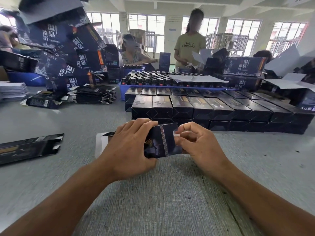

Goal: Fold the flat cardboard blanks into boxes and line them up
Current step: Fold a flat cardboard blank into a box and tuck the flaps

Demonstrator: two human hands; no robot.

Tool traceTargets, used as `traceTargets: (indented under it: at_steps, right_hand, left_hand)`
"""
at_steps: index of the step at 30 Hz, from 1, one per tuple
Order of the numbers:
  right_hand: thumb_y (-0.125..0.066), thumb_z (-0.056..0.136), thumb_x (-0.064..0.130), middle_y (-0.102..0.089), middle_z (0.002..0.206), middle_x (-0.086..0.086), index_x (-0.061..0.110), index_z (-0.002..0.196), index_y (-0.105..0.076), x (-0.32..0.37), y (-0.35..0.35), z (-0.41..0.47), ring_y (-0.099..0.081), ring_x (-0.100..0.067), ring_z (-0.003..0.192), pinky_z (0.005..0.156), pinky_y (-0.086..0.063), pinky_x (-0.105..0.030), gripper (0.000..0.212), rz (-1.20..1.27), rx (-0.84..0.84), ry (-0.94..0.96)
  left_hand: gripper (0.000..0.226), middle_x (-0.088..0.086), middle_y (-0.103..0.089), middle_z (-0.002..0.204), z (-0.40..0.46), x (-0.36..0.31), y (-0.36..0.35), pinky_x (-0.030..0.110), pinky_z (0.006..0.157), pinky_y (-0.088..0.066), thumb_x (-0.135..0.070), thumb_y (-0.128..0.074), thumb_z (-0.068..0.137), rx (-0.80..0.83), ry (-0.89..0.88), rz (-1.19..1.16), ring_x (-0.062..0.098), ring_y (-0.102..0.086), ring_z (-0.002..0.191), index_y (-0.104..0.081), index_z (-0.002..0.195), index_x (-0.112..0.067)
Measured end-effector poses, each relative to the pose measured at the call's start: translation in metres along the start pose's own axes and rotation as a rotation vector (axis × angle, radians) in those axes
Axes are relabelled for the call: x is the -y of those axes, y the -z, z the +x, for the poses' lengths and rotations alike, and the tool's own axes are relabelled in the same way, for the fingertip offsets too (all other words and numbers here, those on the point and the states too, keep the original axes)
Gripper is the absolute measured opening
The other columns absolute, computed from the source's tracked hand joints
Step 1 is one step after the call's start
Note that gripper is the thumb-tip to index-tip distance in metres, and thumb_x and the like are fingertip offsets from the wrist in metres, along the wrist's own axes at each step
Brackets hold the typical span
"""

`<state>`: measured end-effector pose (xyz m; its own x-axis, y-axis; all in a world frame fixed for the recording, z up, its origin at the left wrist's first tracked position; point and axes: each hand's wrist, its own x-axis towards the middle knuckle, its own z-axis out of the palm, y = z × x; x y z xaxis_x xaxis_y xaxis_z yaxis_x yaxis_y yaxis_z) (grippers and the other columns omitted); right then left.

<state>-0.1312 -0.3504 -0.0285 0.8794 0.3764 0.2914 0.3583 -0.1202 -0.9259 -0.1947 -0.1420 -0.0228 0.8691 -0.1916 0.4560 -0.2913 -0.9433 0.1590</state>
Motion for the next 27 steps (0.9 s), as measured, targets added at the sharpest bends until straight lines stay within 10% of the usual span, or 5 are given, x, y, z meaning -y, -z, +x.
traceTargets:
  at_steps: [10, 17, 27]
  right_hand:
    - [-0.069, 0.093, 0.007, -0.076, 0.097, 0.011, 0.039, 0.114, -0.068, 0.002, -0.002, -0.002, -0.072, -0.009, 0.083, 0.065, -0.055, -0.018, 0.038, -0.082, 0.085, 0.082]
    - [-0.064, 0.097, 0.01, -0.075, 0.102, 0.01, 0.042, 0.122, -0.063, 0.004, 0.0, -0.004, -0.073, -0.014, 0.086, 0.064, -0.057, -0.022, 0.041, -0.054, 0.063, 0.117]
    - [-0.068, 0.095, 0.011, -0.076, 0.101, 0.009, 0.046, 0.143, -0.04, 0.001, -0.004, -0.004, -0.074, -0.01, 0.081, 0.063, -0.057, -0.021, 0.066, -0.036, -0.008, 0.112]
  left_hand:
    - [0.089, -0.019, -0.035, 0.147, -0.001, -0.005, 0.003, 0.018, 0.106, -0.017, -0.049, -0.065, 0.072, -0.057, -0.047, -0.061, -0.01, -0.025, 0.123, -0.027, 0.151, -0.035]
    - [0.083, 0.004, -0.041, 0.149, -0.002, -0.01, 0.006, 0.042, 0.111, -0.03, -0.037, -0.072, 0.081, -0.044, -0.172, 0.144, 0.025, -0.043, 0.134, -0.029, 0.151, -0.045]
    - [0.077, 0.001, -0.042, 0.148, -0.002, -0.012, 0.006, 0.045, 0.104, -0.04, -0.024, -0.078, 0.072, -0.086, -0.135, 0.051, 0.026, -0.045, 0.134, -0.048, 0.142, -0.037]
